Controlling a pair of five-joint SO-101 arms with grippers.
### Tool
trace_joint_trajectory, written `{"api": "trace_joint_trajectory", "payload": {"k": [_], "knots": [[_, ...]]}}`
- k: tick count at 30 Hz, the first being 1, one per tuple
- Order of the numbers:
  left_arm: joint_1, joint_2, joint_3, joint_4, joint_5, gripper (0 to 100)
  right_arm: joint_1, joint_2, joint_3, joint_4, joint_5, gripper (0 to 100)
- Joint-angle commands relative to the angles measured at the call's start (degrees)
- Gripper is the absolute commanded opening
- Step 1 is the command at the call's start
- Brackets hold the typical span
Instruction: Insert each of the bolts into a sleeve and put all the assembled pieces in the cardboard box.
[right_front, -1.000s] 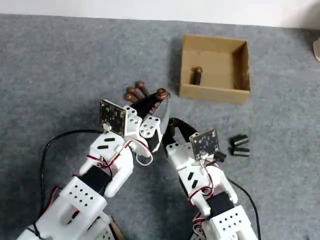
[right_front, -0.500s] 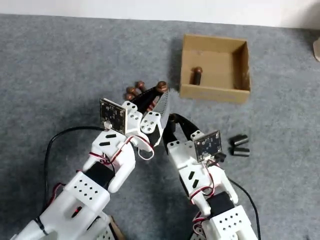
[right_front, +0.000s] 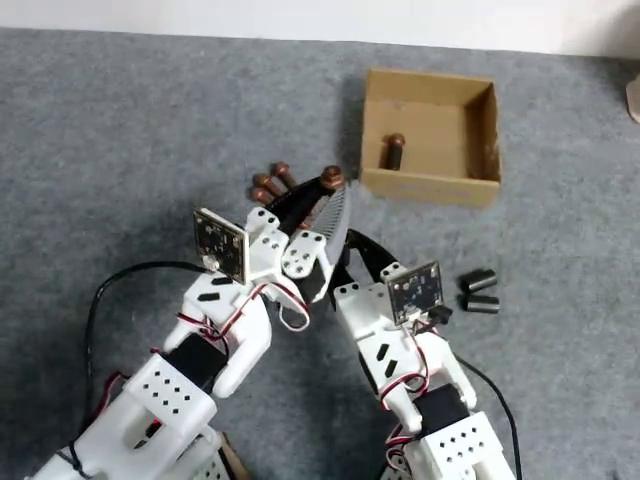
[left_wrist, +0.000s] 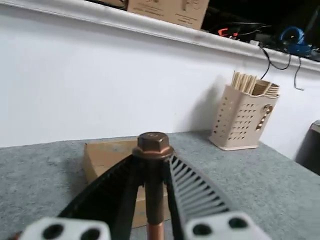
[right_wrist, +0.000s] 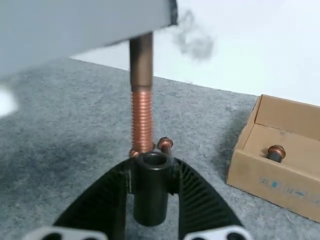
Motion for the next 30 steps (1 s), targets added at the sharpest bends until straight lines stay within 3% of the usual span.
{"api": "trace_joint_trajectory", "payload": {"k": [1, 23, 27, 30], "knots": [[0.04, -2.07, -0.4, -0.35, 5.98, 0, -0.57, -1.1, 8.22, 0.13, 0.35, 0.5], [-1.36, -1.54, 1.54, -0.62, 6.07, 0, -3.12, -1.19, 8.13, -0.31, 0.44, 0.5], [-1.27, -1.54, 1.54, -0.79, -1.67, 0, -2.95, -1.19, 8.13, -0.31, 0.44, 0.5], [-1.19, -1.54, 1.89, -0.79, -2.73, 0, -2.86, -1.19, 8.13, -0.31, 0.44, 0.5]]}}
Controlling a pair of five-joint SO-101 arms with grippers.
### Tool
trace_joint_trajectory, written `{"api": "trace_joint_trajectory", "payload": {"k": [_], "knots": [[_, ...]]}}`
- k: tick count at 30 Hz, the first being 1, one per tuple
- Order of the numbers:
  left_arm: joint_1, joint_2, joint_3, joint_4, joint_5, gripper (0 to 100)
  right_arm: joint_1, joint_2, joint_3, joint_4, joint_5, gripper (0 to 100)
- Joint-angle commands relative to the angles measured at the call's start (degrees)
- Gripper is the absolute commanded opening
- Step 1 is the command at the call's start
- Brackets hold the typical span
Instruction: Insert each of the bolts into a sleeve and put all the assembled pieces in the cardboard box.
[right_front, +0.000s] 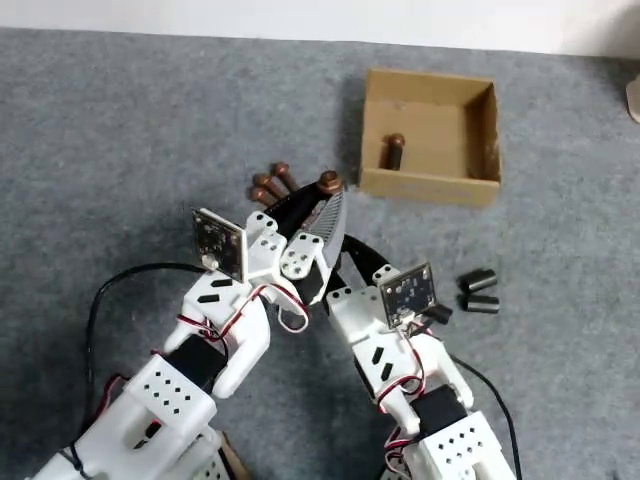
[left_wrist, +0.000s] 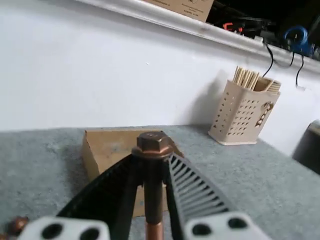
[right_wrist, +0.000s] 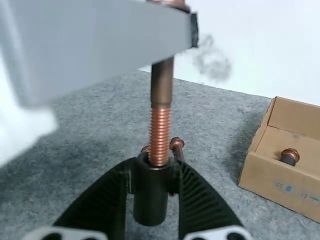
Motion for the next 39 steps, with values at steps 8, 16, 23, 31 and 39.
{"api": "trace_joint_trajectory", "payload": {"k": [8, 16, 23, 31, 39], "knots": [[-0.84, -1.45, 0.92, -0.7, -1.76, 0, -0.48, -1.19, 8.13, -0.31, 0.44, 0.5], [-0.48, -1.45, 3.03, -0.44, -1.76, 0, -0.4, -1.27, 7.96, -0.4, 0.44, 0.5], [-0.84, 1.54, 2.51, -0.35, -1.85, 0, -0.4, -1.27, 7.96, -0.4, 0.18, 0.5], [-0.31, 10.59, 4.26, 3.08, -1.76, 3, 2.33, -1.27, 8.04, -3.65, 0.09, 0.5], [2.51, 4.26, 4.53, 17.67, -1.32, 31, 3.38, -1.27, 8.04, -3.21, 0.09, 0.5]]}}
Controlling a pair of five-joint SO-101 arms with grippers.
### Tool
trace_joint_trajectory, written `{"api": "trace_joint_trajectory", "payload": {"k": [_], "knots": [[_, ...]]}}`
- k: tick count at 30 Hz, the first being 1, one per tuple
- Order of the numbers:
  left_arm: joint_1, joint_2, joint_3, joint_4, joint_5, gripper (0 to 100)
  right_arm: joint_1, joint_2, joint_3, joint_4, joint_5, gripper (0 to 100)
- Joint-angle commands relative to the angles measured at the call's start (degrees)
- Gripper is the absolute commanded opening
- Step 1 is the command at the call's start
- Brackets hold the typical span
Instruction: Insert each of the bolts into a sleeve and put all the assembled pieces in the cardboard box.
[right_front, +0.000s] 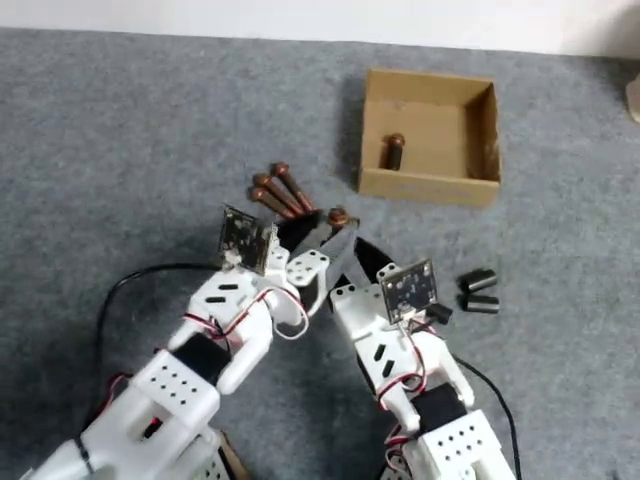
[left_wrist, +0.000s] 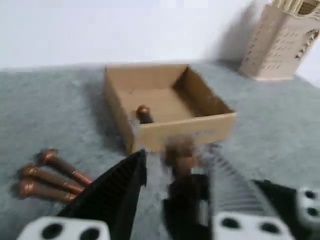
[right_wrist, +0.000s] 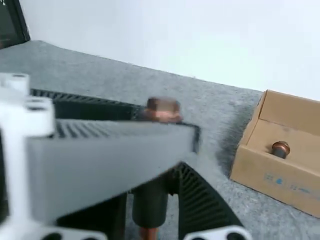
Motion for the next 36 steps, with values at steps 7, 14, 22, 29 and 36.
{"api": "trace_joint_trajectory", "payload": {"k": [7, 14, 22, 29, 36], "knots": [[1.71, -17.27, 1.71, 19.69, -0.35, 38, 3.74, -1.45, 7.96, 1.36, 0.44, 0.5], [-5.85, -34.24, 10.77, 22.86, -0.44, 38, 10.51, -1.19, 7.87, 1.71, 0.44, 0.5], [-11.21, -45.76, 17.36, 23.12, -0.7, 38, 12.7, -1.01, -2.15, 13.05, 0.44, 0.5], [-11.21, -46.37, 18.07, 23.12, -0.79, 38, 13.67, -0.92, -8.04, 16.22, 3.96, 0.5], [-13.85, -46.37, 18.15, 23.12, -0.79, 38, 15.78, 0.48, -8.31, 16.57, 7.65, 0.5]]}}
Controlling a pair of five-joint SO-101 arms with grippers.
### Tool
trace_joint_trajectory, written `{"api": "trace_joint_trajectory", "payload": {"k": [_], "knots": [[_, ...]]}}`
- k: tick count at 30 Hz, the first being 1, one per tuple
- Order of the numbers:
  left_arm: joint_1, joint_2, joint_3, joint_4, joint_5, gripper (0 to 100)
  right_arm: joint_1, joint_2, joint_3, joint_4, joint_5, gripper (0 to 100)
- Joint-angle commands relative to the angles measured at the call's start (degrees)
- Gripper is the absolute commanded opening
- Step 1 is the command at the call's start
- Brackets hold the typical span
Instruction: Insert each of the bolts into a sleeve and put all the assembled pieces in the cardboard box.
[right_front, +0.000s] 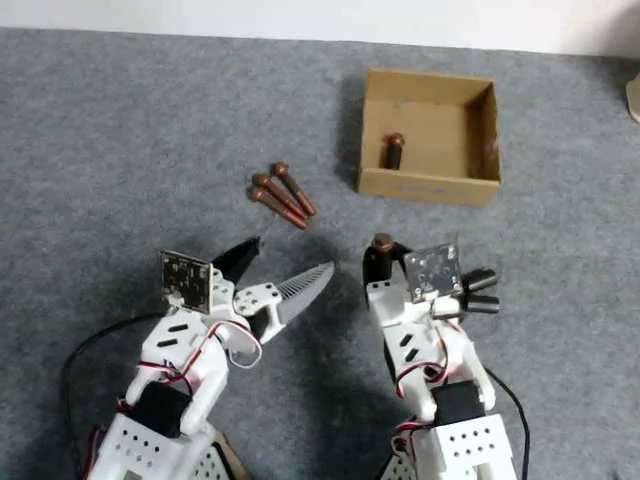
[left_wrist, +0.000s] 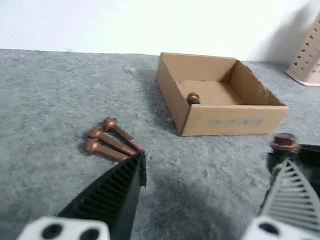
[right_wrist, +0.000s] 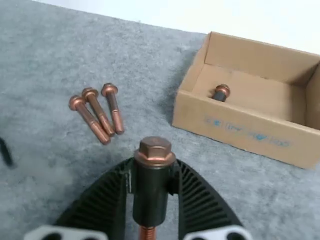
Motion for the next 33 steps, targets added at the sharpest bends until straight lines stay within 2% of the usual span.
{"api": "trace_joint_trajectory", "payload": {"k": [1, 10, 33], "knots": [[-1.54, -1.19, 0.4, 0.09, -0.62, 38, 2.24, 2.33, -5.23, 0.04, 3.16, 0.5], [-1.54, -1.19, 1.27, -0.09, -0.7, 38, 5.41, 29.05, -22.9, -0.04, 3.16, 0.5], [-1.63, -1.19, 1.27, 0.09, -0.7, 38, 12.7, 90.07, -81.36, -0.04, 3.16, 0.5]]}}
